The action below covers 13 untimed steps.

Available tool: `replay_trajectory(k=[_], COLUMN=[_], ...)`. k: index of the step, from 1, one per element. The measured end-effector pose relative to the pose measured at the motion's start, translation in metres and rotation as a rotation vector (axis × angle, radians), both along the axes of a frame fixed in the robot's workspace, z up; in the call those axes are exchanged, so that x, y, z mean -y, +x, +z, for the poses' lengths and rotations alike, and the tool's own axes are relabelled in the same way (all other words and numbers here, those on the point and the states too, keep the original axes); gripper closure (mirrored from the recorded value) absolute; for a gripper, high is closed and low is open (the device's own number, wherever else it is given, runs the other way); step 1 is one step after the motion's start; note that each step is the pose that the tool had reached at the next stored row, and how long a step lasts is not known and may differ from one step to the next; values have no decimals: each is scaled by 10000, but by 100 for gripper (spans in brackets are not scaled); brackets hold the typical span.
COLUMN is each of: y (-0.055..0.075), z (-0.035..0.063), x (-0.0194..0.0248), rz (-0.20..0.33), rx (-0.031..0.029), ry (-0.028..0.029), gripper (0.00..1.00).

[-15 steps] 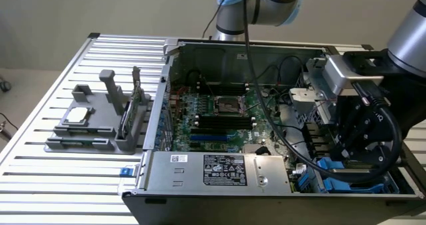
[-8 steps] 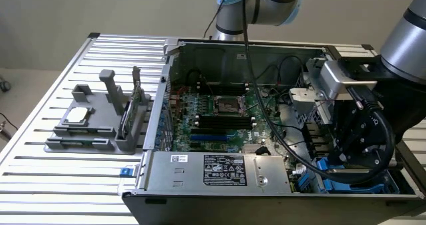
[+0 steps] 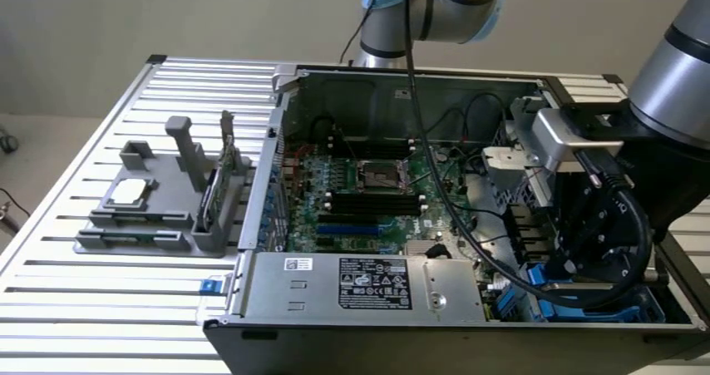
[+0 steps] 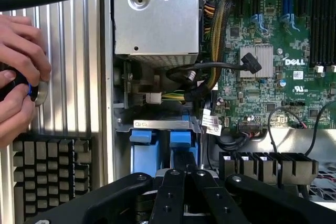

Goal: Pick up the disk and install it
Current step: 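Insert the disk into the insertion slot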

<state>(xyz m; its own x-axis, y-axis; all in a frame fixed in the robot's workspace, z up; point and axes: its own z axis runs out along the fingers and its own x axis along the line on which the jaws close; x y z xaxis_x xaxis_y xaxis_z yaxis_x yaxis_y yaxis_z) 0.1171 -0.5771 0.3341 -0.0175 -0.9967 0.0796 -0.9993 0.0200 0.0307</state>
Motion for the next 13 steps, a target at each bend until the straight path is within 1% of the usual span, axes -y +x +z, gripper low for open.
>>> replay_trajectory(k=[4, 13], y=[3, 5], z=[-7, -45], x=[0, -2], rz=[0, 0], rx=[0, 0], ry=[-40, -228], gripper=[89, 89])
